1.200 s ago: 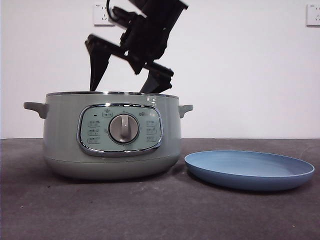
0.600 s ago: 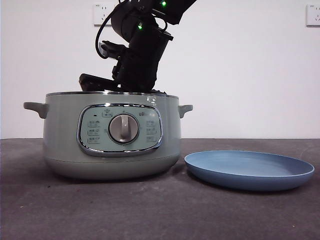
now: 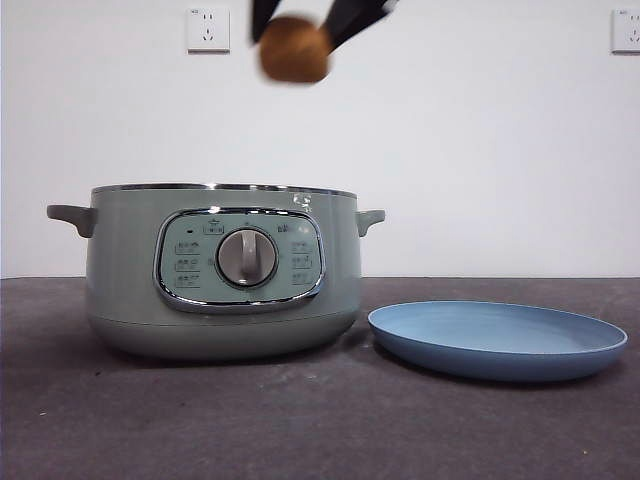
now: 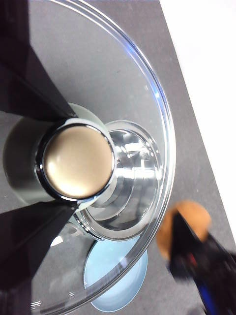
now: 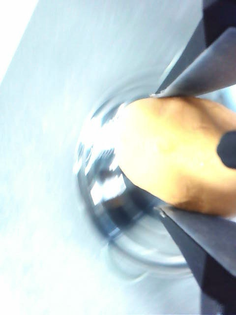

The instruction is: Take the potato out from the steamer,put the potato on the plate,close the lid

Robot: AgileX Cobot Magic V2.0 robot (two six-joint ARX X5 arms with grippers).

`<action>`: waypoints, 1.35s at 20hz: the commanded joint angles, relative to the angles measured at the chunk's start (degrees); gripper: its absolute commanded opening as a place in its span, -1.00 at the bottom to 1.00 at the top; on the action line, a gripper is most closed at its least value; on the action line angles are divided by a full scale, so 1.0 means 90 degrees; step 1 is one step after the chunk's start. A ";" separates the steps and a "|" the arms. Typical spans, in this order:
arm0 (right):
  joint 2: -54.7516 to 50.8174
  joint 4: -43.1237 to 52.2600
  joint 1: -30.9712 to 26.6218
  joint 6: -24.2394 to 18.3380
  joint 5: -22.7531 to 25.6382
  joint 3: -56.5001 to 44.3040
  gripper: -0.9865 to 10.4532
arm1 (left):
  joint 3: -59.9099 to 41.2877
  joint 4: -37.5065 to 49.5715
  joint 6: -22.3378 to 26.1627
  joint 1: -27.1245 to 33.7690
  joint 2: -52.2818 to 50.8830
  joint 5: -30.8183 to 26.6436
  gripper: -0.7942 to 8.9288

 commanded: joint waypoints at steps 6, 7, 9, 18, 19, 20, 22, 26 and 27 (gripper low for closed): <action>-0.1258 -0.1576 -0.0920 -0.0197 0.0087 -0.0522 -0.86 | 0.0024 0.0476 0.0124 0.0012 0.0245 0.0486 -0.86; -0.1392 -0.1542 -0.1027 -0.0197 0.0087 -0.0780 -0.86 | 0.0024 0.0542 0.0126 0.0010 0.0296 0.0578 -0.86; -0.1685 -0.1268 -0.1256 -0.0187 0.0080 -0.1545 -0.86 | 0.0027 0.0641 0.0126 0.0010 0.0325 0.0648 -0.86; -0.1853 0.2001 -0.1940 0.0143 -0.0755 -0.5255 -0.86 | 0.0027 0.0726 0.0197 0.0005 0.0566 0.0670 -0.86; -0.1790 0.2268 -0.1982 0.0141 -0.0753 -0.5442 -0.86 | 0.0024 0.0738 0.0197 0.0005 0.0600 0.0670 -0.86; -0.1659 0.2526 -0.1991 0.0143 -0.0753 -0.5583 -0.86 | 0.0024 0.0736 0.0199 0.0005 0.0648 0.0673 -0.86; -0.1362 0.2841 -0.2004 0.0143 -0.0750 -0.5666 -0.86 | 0.0024 0.0743 0.0202 -0.0002 0.0704 0.0673 -0.86; -0.0663 0.3286 -0.2025 0.0170 -0.0746 -0.5666 -0.86 | 0.0024 0.0799 0.0202 -0.0002 0.0760 0.0697 -0.86; -0.0537 0.3315 -0.2025 0.0170 -0.0750 -0.5666 -0.86 | 0.0024 0.0855 0.0202 -0.0002 0.0799 0.0772 -0.86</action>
